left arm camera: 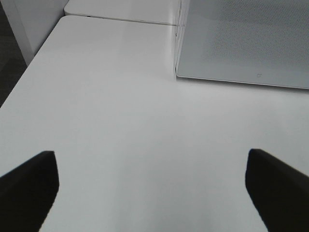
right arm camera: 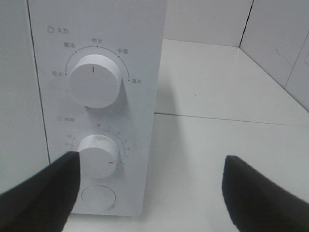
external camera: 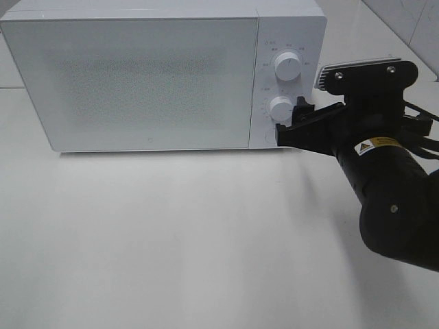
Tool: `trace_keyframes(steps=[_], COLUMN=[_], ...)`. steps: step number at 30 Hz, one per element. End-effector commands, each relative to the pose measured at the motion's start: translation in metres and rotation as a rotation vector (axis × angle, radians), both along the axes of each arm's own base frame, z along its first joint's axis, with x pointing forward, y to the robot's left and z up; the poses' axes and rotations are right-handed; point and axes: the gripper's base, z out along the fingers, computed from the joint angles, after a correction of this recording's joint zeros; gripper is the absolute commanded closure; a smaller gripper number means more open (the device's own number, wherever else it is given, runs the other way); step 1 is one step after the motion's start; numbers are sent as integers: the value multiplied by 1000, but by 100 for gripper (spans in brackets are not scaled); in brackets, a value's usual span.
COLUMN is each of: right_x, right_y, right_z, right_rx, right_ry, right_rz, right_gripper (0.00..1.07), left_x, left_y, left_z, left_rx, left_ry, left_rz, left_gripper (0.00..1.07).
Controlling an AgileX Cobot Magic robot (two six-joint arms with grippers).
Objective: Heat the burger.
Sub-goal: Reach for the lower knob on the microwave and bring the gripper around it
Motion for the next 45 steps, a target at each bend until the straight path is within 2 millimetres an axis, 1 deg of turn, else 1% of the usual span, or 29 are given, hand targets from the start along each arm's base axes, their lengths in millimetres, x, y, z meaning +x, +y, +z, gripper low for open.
trace_keyframes(steps=[1,4,8,9,13,15,18,20,22,23,24,26,29,31,34,37,39,45], right_x=[5,8,15,19,23,32,33,40,41,45,45,52,54,62,67,68,73,77], right_y=[5,9,16,19,24,35,37,46,47,50,50,53,52,51,50,50,51,49], right_z=[4,4,-6,-11,-15,-23,-24,-28,-29,-32,-32,-36,-37,-38,-42,-44,-51,-51], right_rx=[13,21,4,-4,-11,-24,-24,-22,-19,-19,-19,-15,-15,-5,-2,-4,-6,0], right_ry=[-29,-21,-9,-2,7,17,15,26,27,31,31,49,49,46,53,56,76,72], right_rz=[0,7,6,11,26,59,67,86,86,85,85,83,79,60,51,50,45,34], right_gripper=[31,31,31,31,31,31,31,31,31,31,31,31,31,31,31,31,31,31], left_x=[-2,-2,-2,-2,-2,-2,-2,-2,-2,-2,-2,-2,-2,-2,-2,-2,-2,-2], left_y=[0,0,0,0,0,0,0,0,0,0,0,0,0,0,0,0,0,0], left_z=[0,0,0,0,0,0,0,0,0,0,0,0,0,0,0,0,0,0], left_rx=[-4,-4,-4,-4,-4,-4,-4,-4,-4,-4,-4,-4,-4,-3,-3,-3,-3,-3], left_ry=[-22,-22,-22,-22,-22,-22,-22,-22,-22,-22,-22,-22,-22,-22,-22,-22,-22,-22], left_rz=[4,4,4,4,4,4,4,4,4,4,4,4,4,5,5,5,5,5], left_gripper=[9,9,9,9,9,9,9,9,9,9,9,9,9,9,9,9,9,9])
